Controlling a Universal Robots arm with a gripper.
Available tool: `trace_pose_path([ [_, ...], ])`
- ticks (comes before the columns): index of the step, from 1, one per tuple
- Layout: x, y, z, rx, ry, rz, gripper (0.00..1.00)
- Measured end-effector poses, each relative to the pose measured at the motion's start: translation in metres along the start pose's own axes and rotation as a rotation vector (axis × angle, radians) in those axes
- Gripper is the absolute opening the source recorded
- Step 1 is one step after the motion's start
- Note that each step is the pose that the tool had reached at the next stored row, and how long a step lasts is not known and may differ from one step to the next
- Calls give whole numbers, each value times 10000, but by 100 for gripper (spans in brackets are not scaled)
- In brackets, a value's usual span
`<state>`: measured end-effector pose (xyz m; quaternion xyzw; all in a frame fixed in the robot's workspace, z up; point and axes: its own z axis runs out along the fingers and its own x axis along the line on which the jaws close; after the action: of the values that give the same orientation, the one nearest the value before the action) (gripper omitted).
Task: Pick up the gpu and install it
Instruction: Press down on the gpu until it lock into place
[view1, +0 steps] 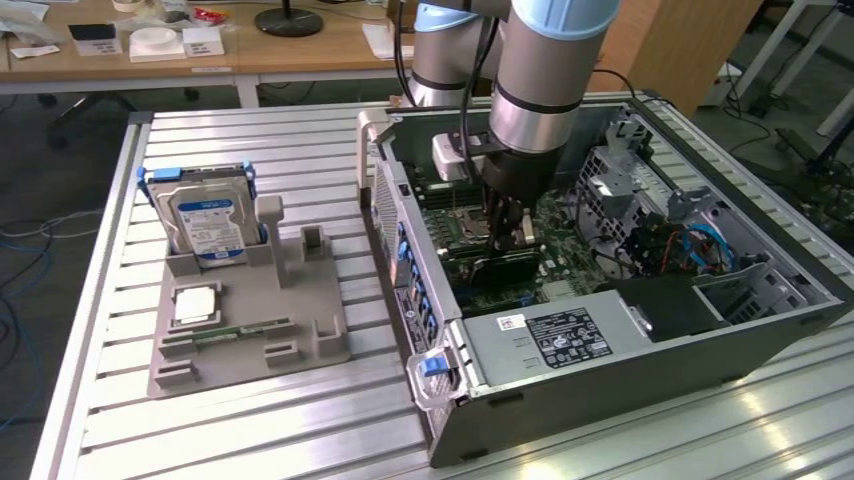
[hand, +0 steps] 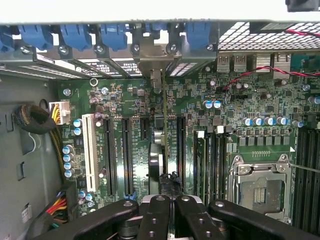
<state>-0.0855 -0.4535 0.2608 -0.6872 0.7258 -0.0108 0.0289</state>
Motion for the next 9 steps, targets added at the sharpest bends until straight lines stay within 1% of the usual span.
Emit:
trace_pose_path([
  [6,-1,0,0,0,-2,0,11],
  [8,-3,-5,-14,-20,-4,3,11],
  [9,-3,-11,-32,-42,13,2,11],
])
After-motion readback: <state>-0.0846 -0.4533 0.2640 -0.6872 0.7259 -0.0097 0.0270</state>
